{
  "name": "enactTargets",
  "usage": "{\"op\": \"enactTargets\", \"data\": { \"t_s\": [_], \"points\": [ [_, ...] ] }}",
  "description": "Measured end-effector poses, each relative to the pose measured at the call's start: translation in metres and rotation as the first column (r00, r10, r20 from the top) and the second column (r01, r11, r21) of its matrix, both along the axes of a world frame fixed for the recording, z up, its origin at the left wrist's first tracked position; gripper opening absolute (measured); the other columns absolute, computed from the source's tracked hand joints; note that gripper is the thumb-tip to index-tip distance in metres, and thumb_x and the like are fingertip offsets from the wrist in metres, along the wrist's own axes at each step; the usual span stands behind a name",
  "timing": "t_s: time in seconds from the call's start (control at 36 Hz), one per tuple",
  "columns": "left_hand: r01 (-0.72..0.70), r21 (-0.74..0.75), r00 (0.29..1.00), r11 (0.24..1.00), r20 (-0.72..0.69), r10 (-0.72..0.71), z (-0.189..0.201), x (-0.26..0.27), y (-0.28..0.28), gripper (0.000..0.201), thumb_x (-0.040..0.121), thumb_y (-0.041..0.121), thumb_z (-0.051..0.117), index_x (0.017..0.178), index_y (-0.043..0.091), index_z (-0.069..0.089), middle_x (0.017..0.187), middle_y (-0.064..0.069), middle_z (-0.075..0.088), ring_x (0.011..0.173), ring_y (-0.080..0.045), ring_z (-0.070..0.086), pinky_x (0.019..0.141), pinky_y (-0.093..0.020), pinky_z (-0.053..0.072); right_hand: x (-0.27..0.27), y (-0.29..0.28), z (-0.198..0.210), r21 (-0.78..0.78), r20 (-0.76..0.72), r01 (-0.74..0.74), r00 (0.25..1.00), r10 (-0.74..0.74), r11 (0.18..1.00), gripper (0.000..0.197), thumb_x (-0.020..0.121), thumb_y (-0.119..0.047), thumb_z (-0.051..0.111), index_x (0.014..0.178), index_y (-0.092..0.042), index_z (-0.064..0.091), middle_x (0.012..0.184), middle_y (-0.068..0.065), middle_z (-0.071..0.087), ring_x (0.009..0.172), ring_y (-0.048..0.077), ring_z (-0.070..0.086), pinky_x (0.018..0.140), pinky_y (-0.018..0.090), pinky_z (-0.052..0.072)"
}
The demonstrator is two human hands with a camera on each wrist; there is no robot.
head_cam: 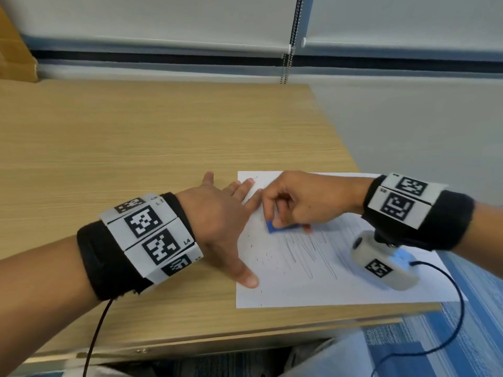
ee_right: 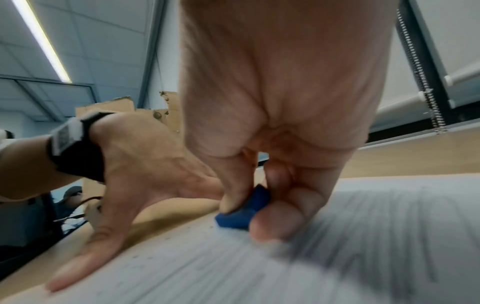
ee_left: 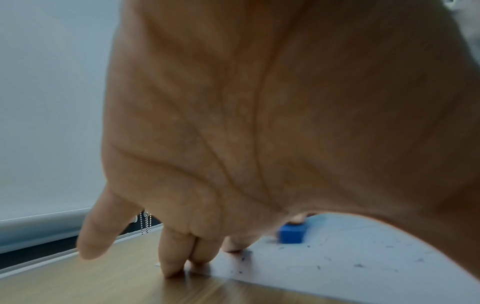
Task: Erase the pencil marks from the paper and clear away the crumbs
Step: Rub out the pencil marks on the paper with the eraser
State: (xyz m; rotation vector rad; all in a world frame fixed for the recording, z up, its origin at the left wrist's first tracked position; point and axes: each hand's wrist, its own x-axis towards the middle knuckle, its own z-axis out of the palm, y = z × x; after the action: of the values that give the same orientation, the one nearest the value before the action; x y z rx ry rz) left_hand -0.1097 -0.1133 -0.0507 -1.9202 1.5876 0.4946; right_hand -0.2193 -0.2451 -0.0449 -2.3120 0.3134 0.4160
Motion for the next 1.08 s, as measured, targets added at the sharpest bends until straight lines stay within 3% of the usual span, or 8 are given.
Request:
{"op": "enactTargets", "data": {
  "t_s": [0.11,0.28,0.44,0.61,0.78,0.86,0.94,1.08],
  "points": [
    [-0.010,-0.003,1.000,1.000,-0.015,0.010,-0.001,0.002,0.001,0.146,0.051,0.095,0.049,0.142,0.023,-0.038,0.152,-0.002,-0.038,0.147,-0.018,-0.020,0.110,-0.059,-0.017,-0.003,-0.002,-0.004,-0.014,0.110,0.107,0.988,-0.105,0.994,0.007,0.088,-0.007,0.064,0.082,-0.009,0.061,0.058,0.003,0.054,0.040,0.008,0.053,0.048,0.032,0.053],
    [0.013,-0.005,1.000,1.000,0.008,-0.013,-0.001,0.001,0.002,0.142,0.054,0.094,0.049,0.141,0.026,-0.039,0.153,-0.004,-0.037,0.147,-0.020,-0.018,0.113,-0.060,-0.013,-0.021,0.006,-0.005,0.084,-0.085,-0.033,0.996,0.040,0.996,0.002,0.088,-0.011,0.066,0.088,-0.010,0.065,0.070,0.017,0.063,0.056,0.028,0.059,0.050,0.020,0.050],
    [0.010,-0.016,1.000,1.000,-0.011,-0.010,-0.002,0.002,0.002,0.142,0.052,0.095,0.049,0.143,0.028,-0.037,0.155,-0.005,-0.034,0.148,-0.020,-0.016,0.113,-0.063,-0.011,-0.014,0.005,-0.004,0.002,0.064,0.147,0.987,-0.147,0.989,0.002,0.090,-0.009,0.060,0.089,-0.011,0.059,0.061,0.002,0.053,0.045,0.020,0.057,0.047,0.033,0.053],
    [0.025,-0.058,1.000,0.998,0.014,-0.024,-0.003,0.000,0.003,0.142,0.054,0.094,0.051,0.146,0.025,-0.032,0.157,-0.007,-0.031,0.149,-0.021,-0.014,0.114,-0.062,-0.008,-0.029,0.011,-0.004,0.082,-0.055,-0.010,0.998,0.014,0.997,0.005,0.088,-0.009,0.065,0.084,-0.012,0.062,0.062,0.001,0.058,0.049,0.019,0.057,0.053,0.034,0.055],
    [0.017,-0.057,1.000,0.998,0.001,-0.017,-0.002,0.001,0.003,0.143,0.051,0.094,0.051,0.145,0.027,-0.033,0.157,-0.006,-0.031,0.149,-0.021,-0.012,0.113,-0.063,-0.010,-0.020,0.010,-0.002,0.036,0.048,0.152,0.987,-0.153,0.988,0.028,0.065,-0.018,0.054,0.090,-0.009,0.060,0.064,0.003,0.054,0.063,0.036,0.059,0.045,0.033,0.055],
    [0.009,-0.038,1.000,0.999,0.009,-0.009,0.000,0.000,0.003,0.142,0.053,0.094,0.052,0.145,0.026,-0.033,0.156,-0.004,-0.032,0.148,-0.020,-0.014,0.113,-0.063,-0.009,-0.030,0.012,-0.002,0.090,-0.015,0.058,0.998,-0.057,0.994,0.004,0.084,-0.007,0.064,0.086,-0.008,0.061,0.062,0.005,0.056,0.057,0.031,0.058,0.050,0.034,0.055],
    [0.010,-0.019,1.000,1.000,0.017,-0.009,0.002,-0.002,0.002,0.141,0.055,0.093,0.052,0.145,0.025,-0.034,0.156,-0.004,-0.033,0.148,-0.020,-0.015,0.113,-0.063,-0.009,-0.034,0.014,0.001,0.106,-0.103,-0.038,0.993,0.049,0.994,0.004,0.088,-0.007,0.064,0.085,-0.010,0.064,0.067,0.008,0.061,0.050,0.020,0.057,0.054,0.032,0.053],
    [0.009,-0.018,1.000,1.000,0.015,-0.009,0.002,-0.001,0.003,0.142,0.054,0.094,0.050,0.143,0.025,-0.036,0.155,-0.004,-0.033,0.148,-0.020,-0.015,0.113,-0.063,-0.009,-0.028,0.011,0.000,-0.009,0.069,0.116,0.991,-0.116,0.993,0.008,0.087,-0.004,0.060,0.084,-0.012,0.062,0.068,0.009,0.056,0.048,0.013,0.054,0.048,0.033,0.054]
  ]
}}
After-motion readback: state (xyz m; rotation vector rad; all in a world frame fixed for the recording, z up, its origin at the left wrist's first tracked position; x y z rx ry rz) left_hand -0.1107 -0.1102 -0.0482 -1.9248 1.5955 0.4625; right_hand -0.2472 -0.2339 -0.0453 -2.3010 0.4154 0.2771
